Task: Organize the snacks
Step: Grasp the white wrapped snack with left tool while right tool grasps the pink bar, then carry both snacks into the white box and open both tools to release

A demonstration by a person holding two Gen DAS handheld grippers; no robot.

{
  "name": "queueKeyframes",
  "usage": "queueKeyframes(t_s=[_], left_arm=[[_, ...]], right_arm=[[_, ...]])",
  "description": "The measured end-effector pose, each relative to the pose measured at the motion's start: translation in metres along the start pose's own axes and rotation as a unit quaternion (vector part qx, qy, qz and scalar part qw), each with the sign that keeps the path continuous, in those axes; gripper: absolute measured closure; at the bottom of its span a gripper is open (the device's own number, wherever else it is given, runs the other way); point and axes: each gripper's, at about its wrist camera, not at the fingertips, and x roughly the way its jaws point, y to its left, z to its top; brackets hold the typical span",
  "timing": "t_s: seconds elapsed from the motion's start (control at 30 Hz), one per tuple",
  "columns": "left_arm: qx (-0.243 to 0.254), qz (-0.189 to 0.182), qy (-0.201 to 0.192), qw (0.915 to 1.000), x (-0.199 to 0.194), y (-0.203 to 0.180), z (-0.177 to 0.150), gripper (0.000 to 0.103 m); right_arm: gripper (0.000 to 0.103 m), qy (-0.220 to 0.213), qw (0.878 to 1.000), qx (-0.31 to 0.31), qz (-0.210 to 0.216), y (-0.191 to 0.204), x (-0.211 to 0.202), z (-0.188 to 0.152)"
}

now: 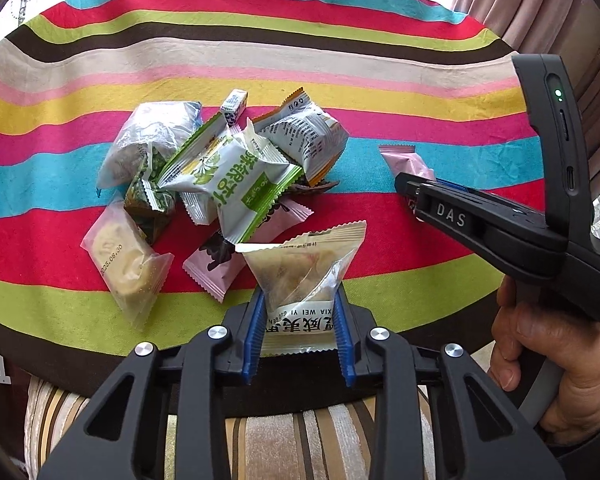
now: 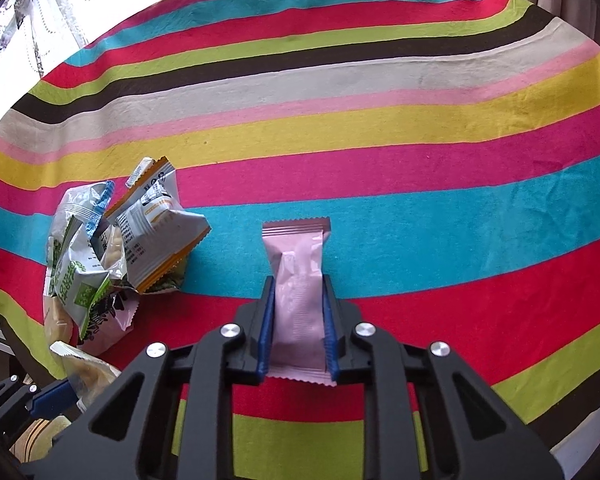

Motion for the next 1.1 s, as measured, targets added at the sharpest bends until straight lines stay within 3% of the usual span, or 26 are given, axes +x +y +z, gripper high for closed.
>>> queueKeyframes(t_s=[0.27, 0.6, 0.83, 1.1], left_arm=[[0.014, -0.001, -0.015, 0.9998, -0.016, -0.017, 0.0, 0.074], [0.058, -0.03, -0.013, 0.9978, -0.024, -0.069, -0.009, 0.074], [0.102, -0.063, 0.0, 0.9928, -0.022, -0.123, -0.023, 0.074], [0.145, -0.121, 0.027, 0.9816, -0.018, -0.184, -0.042, 0.074]], right_arm=[[0.082, -0.019, 0.999, 0.039, 0.025, -0.036, -0.043, -0.021], [0.082, -0.036, 0.995, 0.084, 0.032, -0.098, -0.095, -0.07], [0.082, -0.044, 0.991, 0.129, 0.003, -0.163, -0.127, -0.108], [0.082, -0.047, 0.981, 0.184, -0.03, -0.227, -0.149, -0.15]])
